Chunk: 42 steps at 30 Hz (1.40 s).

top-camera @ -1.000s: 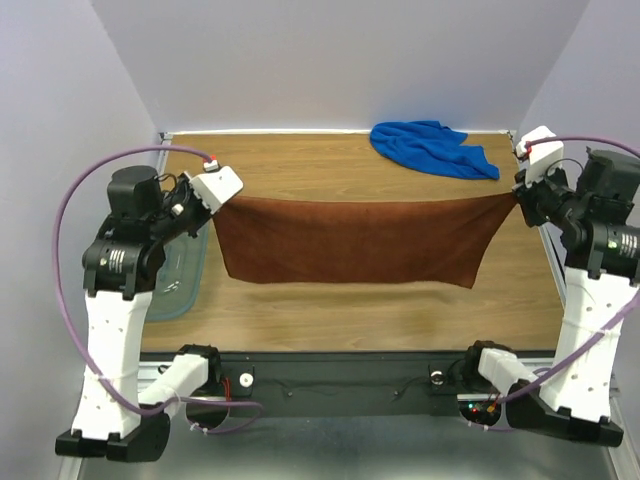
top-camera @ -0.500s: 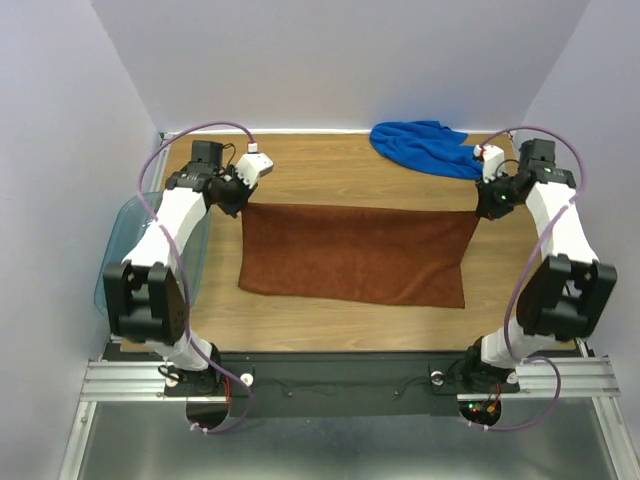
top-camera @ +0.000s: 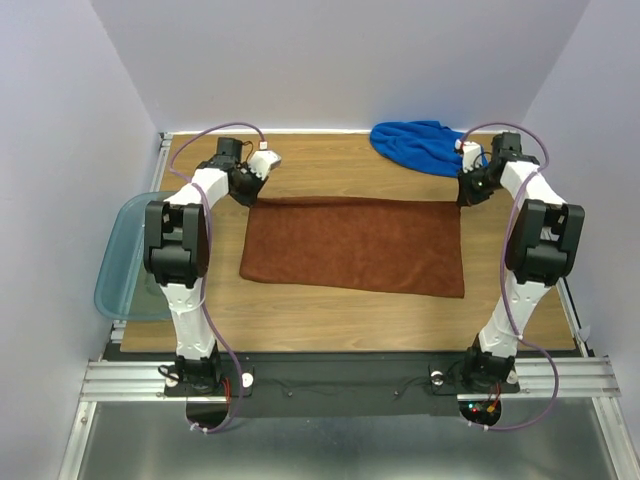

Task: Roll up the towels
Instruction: Flatten the towel, then fold the towel

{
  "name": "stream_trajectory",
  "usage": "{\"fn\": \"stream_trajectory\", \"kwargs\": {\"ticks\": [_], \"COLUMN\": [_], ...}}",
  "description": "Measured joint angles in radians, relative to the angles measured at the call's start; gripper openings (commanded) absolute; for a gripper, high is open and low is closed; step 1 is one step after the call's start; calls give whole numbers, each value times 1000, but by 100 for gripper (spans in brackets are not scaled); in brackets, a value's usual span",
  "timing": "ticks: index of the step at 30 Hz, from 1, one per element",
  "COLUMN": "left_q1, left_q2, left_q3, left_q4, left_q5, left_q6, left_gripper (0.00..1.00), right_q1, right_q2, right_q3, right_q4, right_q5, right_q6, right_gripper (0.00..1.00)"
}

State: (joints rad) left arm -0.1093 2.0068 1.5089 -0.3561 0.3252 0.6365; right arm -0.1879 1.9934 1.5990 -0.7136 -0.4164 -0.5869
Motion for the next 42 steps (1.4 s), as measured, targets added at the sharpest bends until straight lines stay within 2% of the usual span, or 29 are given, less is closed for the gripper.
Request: {"fn": "stream_trajectory", "kwargs": {"ticks": [9,13,30,42], "left_q1": [1,6,12,12], "left_q2": [14,-10,-209,-395], "left_q3": [-2,-26,-201,-358], "left_q4": [30,31,-29,-140], "left_q5": [-23,-23,-34,-37], "left_q6": [-1,10,135,240], "left_gripper": [0,0,0,0], "right_q1": [1,3,6,7], "right_q2": [21,-32,-215,-383], "right_q3": [4,-47,-274,-330], "right_q4": [14,21,-3,-153], "right_q5": [1,0,28,35], "right_q6": [8,5,-100,-203], "right_gripper": [1,1,1,1]}}
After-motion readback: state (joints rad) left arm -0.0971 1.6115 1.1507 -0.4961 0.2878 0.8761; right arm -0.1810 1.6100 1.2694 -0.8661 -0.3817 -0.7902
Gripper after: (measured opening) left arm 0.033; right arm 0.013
